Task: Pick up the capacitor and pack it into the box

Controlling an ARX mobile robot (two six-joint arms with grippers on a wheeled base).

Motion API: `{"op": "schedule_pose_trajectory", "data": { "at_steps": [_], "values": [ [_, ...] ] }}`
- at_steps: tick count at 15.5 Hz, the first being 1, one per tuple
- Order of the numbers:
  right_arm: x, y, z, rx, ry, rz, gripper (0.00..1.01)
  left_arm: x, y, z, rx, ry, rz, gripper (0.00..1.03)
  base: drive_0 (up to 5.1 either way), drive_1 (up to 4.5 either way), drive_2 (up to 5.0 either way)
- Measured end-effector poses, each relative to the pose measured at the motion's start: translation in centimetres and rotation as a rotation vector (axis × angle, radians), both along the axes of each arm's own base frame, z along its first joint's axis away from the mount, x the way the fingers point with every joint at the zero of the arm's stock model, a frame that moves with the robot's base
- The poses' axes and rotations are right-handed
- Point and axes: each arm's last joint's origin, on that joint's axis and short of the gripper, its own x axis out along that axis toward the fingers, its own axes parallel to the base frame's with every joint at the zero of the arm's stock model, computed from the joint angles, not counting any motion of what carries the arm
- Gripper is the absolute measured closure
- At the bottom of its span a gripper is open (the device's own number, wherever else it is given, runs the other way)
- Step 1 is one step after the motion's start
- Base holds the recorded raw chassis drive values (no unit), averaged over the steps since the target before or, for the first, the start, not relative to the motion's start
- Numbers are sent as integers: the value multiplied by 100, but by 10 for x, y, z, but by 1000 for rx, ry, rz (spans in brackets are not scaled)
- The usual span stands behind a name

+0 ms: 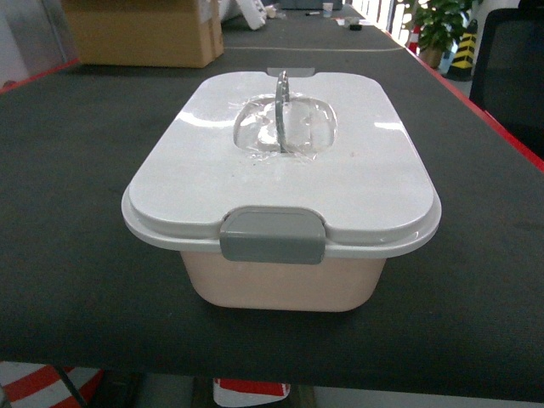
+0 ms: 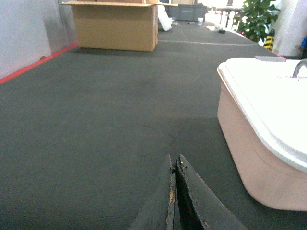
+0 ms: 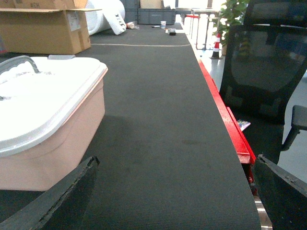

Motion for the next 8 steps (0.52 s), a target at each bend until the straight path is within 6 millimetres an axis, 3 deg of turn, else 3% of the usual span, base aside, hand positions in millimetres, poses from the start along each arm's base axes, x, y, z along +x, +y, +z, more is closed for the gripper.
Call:
{"op": "schedule_pose_trajectory", "data": {
  "at_steps": [8],
  "values": [
    [0,0,0,0,0,0,3,-18,0,4,0,-19,0,101,0,0,0]
  ]
}}
